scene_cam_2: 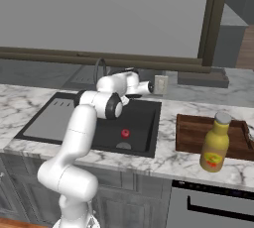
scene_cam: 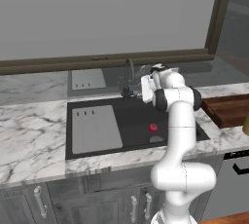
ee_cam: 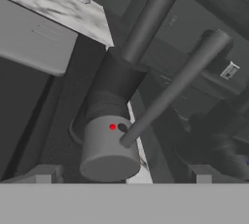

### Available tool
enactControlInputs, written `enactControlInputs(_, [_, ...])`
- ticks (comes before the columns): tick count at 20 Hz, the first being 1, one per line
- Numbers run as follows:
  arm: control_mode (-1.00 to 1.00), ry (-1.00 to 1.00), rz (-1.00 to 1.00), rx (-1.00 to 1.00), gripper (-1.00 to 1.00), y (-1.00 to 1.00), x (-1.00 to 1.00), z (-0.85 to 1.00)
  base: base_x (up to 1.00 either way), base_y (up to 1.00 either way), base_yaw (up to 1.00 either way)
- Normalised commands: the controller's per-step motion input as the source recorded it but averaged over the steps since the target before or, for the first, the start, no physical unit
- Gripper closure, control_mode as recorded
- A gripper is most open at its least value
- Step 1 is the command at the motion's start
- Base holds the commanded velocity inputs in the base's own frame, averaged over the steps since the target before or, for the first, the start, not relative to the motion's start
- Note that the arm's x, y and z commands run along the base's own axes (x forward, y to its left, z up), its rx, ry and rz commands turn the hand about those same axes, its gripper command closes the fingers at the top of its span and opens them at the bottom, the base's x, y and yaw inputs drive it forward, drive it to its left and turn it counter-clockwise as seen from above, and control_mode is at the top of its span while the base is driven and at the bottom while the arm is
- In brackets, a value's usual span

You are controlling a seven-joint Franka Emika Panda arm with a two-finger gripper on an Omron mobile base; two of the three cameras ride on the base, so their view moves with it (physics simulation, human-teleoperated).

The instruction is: Pick up all produce items and place them in the sink. Turn on the sink faucet to wash them. Then turn the sink off and put them in the tray.

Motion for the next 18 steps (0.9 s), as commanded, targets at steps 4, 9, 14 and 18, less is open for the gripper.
enactControlInputs(4, [-1.00, -0.02, 0.00, 0.00, -1.00, -0.35, 0.00, 0.22, 0.00, 0.00, 0.00])
enactControlInputs(9, [-1.00, -0.08, 0.00, 0.00, -1.00, -0.33, -0.02, 0.31, 0.00, 0.00, 0.00])
enactControlInputs(14, [-1.00, -0.07, -0.01, 0.00, -1.00, -0.25, -0.39, 0.24, 0.00, 0.00, 0.00])
enactControlInputs(18, [-1.00, -0.05, -0.07, 0.00, -1.00, -0.14, -0.73, 0.30, 0.00, 0.00, 0.00])
